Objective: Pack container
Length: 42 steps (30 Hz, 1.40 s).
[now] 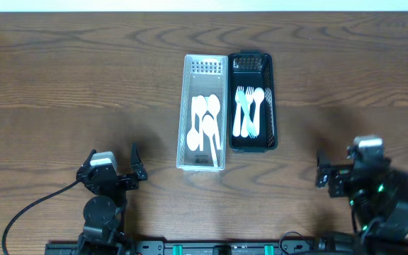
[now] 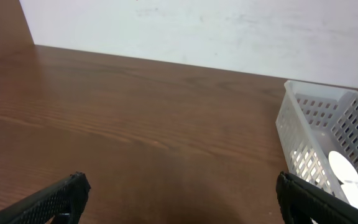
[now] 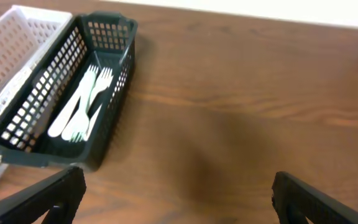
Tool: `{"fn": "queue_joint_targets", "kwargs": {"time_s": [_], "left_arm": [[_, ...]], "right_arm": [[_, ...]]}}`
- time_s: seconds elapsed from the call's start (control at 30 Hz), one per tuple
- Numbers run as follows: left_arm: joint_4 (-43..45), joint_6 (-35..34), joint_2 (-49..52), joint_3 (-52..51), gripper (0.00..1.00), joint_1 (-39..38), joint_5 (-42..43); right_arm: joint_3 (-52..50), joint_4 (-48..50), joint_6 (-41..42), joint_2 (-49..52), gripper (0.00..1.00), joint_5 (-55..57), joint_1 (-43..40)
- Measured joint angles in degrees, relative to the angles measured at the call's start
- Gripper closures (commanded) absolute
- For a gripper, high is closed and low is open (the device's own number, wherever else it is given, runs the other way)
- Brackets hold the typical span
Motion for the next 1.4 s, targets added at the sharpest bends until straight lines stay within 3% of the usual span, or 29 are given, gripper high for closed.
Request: {"fn": "queue_joint_targets", "kwargs": {"time_s": [0.2, 0.7, 1.4], "left_arm": [[0.0, 0.0, 0.0, 0.0, 0.02, 0.0, 0.0], [0.0, 0.0, 0.0, 0.0, 0.02, 0.0, 0.0], [0.0, 0.0, 0.0, 0.0, 0.02, 0.0, 0.0]], "right_arm": [[-9.0, 2.0, -0.1, -9.3, 0.01, 0.0, 0.0], [-23.0, 4.5, -0.1, -19.4, 0.01, 0.0, 0.0], [-24.2, 5.7, -0.1, -19.6, 0.01, 0.0, 0.3]]}}
